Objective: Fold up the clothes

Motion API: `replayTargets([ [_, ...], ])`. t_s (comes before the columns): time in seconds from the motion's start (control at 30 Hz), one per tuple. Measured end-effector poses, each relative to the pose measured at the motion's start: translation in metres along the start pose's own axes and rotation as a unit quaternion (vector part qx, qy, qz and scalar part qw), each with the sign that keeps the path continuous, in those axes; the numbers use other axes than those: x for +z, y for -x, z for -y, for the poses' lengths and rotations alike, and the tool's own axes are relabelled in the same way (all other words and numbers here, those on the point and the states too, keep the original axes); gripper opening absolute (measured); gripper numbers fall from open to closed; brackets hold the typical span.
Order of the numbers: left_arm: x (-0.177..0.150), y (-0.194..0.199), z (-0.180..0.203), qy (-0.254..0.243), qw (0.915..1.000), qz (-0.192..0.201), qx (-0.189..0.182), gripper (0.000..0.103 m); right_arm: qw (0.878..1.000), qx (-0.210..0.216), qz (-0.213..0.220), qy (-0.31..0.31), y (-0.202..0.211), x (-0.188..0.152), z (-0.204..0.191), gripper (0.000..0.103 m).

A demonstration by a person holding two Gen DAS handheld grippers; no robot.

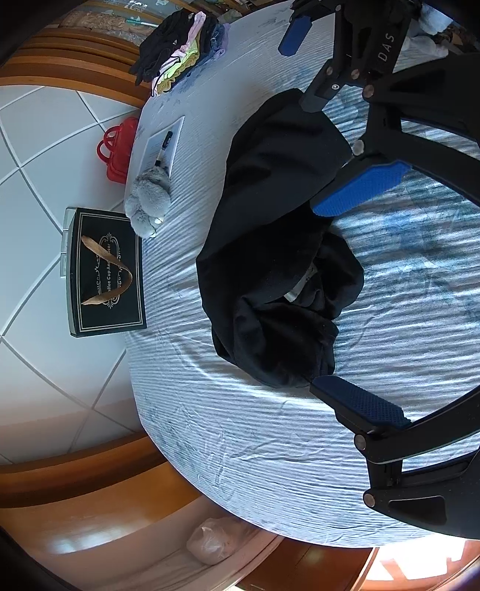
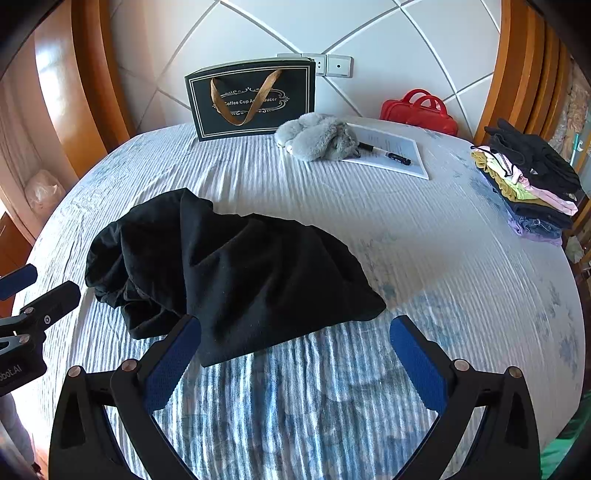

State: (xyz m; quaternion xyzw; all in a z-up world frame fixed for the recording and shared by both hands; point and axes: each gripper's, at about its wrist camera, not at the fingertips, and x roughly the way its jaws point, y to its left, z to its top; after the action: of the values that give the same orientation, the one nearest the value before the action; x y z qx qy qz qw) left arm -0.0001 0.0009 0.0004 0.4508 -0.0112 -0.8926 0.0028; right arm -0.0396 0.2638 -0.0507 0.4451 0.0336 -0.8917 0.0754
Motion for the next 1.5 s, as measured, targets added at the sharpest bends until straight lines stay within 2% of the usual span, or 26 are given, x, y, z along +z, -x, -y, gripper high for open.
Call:
replayTargets([
  [0.13, -0.003, 0.001, -0.01, 0.011, 0.9995, 0.016, -0.024, 0.089, 1.0, 0.003, 0.0, 0.0, 0.001, -0.001, 0.0, 0.103],
  [0.37, 0.004, -0.007, 0.003, -0.003, 0.9998, -0.007, 0.018, 0.089, 1.0, 0.0, -0.004, 0.005, -0.002, -0.001, -0.008, 0.103],
  [1.5, 0.003, -0.019, -0.001, 0.003, 0.9995, -0.031, 0.002, 0.089, 1.0, 0.0, -0.019, 0.006, -0.005, -0.002, -0.004, 0.103],
])
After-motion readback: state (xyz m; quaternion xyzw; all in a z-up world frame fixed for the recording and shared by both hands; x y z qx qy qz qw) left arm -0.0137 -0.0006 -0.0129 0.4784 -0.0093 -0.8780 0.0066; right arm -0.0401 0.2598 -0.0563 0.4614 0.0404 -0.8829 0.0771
